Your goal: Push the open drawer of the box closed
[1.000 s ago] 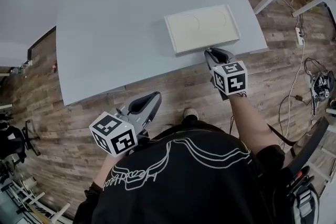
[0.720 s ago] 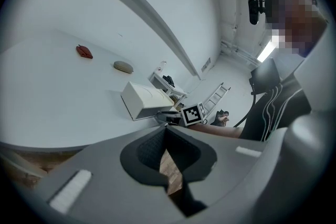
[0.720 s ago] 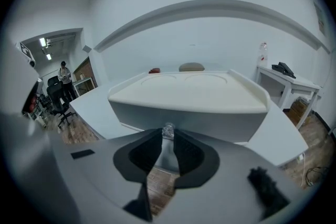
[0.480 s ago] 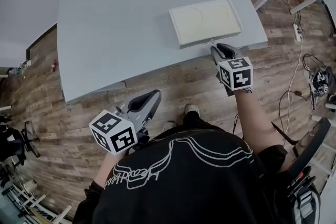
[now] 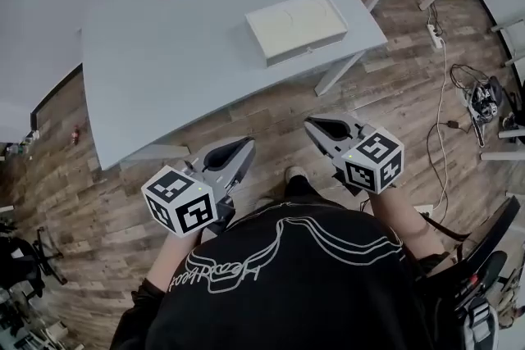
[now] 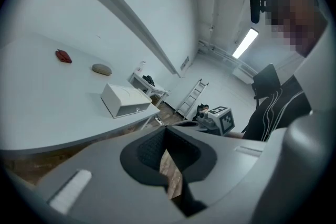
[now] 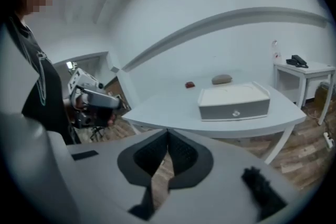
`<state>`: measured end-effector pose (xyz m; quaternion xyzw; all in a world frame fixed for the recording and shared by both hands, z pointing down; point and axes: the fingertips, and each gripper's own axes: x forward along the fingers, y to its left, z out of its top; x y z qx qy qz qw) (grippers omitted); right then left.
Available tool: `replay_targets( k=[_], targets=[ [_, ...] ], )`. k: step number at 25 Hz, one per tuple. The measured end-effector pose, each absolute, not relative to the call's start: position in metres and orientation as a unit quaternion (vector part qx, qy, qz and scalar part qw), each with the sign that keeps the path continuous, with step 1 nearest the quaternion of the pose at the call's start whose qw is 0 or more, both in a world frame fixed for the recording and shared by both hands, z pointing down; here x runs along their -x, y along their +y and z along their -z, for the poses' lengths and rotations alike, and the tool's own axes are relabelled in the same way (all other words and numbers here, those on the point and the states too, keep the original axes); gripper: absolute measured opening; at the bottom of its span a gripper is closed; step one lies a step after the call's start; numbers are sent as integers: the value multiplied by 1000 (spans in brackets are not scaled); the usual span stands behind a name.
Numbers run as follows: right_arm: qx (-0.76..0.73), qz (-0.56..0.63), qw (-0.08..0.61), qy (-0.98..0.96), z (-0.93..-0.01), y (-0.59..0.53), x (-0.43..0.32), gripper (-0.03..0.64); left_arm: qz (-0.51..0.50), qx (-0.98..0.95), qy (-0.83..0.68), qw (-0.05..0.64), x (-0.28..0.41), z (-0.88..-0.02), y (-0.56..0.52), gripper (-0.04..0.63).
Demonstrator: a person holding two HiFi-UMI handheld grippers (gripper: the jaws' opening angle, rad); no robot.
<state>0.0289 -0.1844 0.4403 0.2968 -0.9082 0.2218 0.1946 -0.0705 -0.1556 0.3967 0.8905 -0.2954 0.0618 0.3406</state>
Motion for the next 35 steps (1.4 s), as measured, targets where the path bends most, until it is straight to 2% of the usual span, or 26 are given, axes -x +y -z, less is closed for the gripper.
replay_targets(
  k=[11,35],
  targets=[
    [-233,-264,103,-930,-381,-70,28,9,-80,-925,-244,281,75,-363,-80,6],
    [-241,-235,98,-937,-367,-41,44,8,-79,-933,-225,269,75,-354,-54,6]
  ],
)
